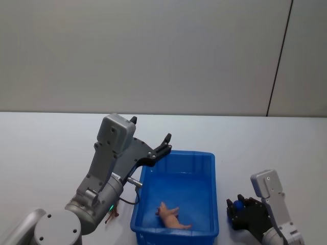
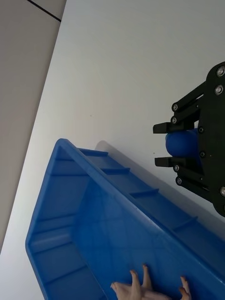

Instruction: Pick up the two dolls from the table and place them into the box.

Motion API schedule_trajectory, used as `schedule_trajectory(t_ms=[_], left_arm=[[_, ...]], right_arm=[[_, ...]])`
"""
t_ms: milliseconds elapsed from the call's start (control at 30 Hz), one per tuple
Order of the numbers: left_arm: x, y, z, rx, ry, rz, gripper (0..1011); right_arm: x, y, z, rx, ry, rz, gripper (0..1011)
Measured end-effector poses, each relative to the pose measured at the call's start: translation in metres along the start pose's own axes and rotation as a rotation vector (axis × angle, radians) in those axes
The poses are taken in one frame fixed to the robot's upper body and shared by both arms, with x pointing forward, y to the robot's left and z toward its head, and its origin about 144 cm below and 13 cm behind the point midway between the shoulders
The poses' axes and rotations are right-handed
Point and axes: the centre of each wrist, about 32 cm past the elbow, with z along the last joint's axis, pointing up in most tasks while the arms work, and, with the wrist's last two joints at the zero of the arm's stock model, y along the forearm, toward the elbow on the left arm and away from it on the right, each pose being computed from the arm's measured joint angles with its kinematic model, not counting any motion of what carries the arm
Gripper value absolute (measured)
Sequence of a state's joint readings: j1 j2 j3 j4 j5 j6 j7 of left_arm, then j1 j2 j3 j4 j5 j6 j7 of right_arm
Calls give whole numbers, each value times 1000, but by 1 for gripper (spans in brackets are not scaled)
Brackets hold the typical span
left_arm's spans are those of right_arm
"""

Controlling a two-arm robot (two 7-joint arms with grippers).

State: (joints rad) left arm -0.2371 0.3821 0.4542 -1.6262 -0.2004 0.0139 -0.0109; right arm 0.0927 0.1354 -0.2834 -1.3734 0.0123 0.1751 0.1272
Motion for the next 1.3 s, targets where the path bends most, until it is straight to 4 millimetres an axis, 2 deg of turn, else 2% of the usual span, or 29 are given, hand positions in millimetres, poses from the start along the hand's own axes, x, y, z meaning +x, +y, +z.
schedule_trajectory(t_ms=[133, 433, 967, 1300], left_arm=[[0, 0, 0, 0, 0, 0, 1001], [0, 0, 0, 0, 0, 0, 1001], [0, 0, 0, 0, 0, 0, 1001], [0, 0, 0, 0, 0, 0, 1001]], right_arm=[[-1, 0, 0, 6, -2, 4, 259], [-2, -4, 7, 50, -9, 5, 217], [-2, -11, 48, 229, -35, 2, 179], [-13, 2, 65, 268, -53, 75, 179]])
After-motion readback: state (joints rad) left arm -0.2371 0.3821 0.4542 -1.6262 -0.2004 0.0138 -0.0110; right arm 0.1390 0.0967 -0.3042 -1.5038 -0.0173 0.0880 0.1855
